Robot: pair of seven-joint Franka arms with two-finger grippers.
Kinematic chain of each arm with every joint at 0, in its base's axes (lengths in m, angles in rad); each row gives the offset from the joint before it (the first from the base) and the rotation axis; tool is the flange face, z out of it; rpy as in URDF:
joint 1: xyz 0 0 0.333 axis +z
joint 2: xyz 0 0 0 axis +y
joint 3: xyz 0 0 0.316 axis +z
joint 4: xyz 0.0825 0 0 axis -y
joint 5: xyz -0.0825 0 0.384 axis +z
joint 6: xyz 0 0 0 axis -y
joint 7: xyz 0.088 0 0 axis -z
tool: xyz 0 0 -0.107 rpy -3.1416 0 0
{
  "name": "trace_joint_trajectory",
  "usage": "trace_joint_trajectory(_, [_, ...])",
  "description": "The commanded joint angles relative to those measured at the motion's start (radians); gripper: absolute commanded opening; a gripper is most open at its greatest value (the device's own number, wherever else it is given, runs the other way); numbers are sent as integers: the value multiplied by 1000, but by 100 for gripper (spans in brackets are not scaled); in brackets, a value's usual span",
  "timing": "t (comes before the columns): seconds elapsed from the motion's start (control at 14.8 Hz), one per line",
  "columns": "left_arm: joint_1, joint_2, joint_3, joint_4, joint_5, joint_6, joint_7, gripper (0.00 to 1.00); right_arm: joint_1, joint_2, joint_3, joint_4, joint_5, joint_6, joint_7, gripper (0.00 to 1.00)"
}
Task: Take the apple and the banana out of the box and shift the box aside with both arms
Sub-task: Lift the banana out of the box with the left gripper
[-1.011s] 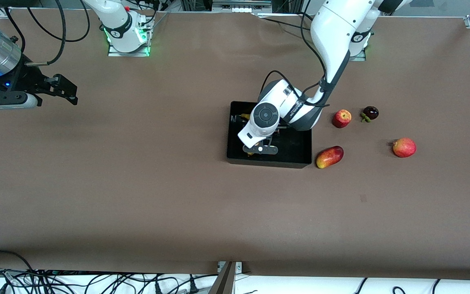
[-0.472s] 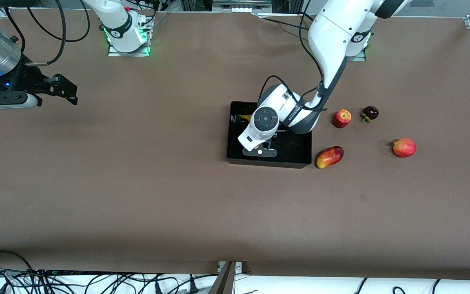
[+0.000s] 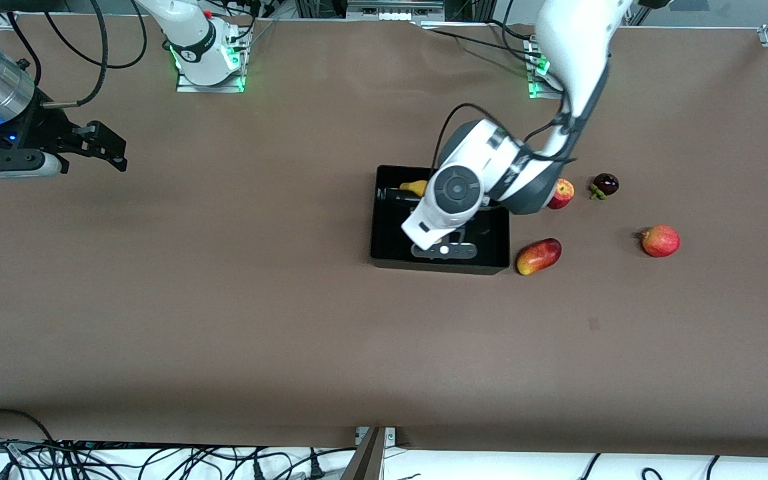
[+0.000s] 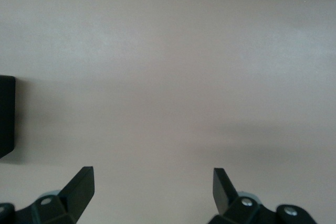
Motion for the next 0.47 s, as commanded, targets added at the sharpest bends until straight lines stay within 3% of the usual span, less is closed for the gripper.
trace_joint_trajectory(0.0, [78, -13, -1, 95, -11, -171, 25, 0, -11, 5, 13, 20, -12, -3, -6, 100])
trace_joint_trajectory(0.13, [175, -13, 5, 122, -4, -267, 200, 1, -11, 7, 14, 20, -2, 1, 8, 100])
trace_joint_trajectory(0.34, [334, -4, 13, 106, 51, -282, 507, 2, 15, 28, 25, 18, 29, 22, 5, 100])
trace_joint_trajectory(0.4, [371, 4, 11, 101, 103, -280, 587, 2, 36, 86, 25, 20, 35, 41, -6, 100])
